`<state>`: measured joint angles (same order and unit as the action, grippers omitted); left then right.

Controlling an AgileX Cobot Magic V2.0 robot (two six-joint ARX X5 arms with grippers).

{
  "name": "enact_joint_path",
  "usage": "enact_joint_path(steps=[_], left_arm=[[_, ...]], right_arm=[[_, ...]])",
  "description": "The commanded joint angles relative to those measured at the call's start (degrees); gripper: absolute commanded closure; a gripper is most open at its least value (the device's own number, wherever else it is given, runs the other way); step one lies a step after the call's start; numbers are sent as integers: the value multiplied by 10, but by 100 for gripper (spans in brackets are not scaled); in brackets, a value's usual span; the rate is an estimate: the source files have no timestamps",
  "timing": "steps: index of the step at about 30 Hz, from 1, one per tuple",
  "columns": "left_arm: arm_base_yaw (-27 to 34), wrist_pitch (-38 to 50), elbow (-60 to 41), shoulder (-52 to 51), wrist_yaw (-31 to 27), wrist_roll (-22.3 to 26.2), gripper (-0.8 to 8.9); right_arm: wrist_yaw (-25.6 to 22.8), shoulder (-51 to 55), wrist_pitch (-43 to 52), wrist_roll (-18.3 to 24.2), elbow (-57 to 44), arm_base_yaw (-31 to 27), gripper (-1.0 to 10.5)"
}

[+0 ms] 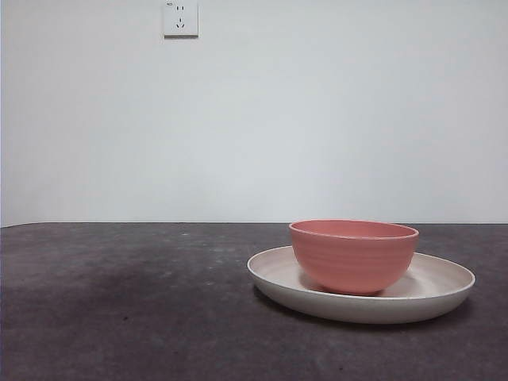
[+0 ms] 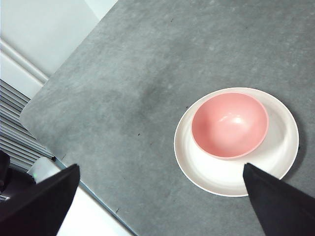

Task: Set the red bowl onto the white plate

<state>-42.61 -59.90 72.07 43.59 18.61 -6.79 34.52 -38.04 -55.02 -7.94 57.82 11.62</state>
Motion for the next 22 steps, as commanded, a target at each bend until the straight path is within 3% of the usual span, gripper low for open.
enact_joint_path(steps=[1, 13, 19, 22], left_arm=[[-5, 42, -33, -32, -24, -37, 189], [-5, 59, -59, -71, -42, -42, 189], [-5, 58, -59, -71, -42, -42, 189], [-5, 59, -59, -71, -42, -42, 189]], right_arm=[[1, -4, 3, -3, 11, 3, 232], [0, -4, 14, -4, 11, 3, 232], [-1, -34, -19, -46, 11, 2, 320], [-5, -73, -33, -48, 11, -3, 323]])
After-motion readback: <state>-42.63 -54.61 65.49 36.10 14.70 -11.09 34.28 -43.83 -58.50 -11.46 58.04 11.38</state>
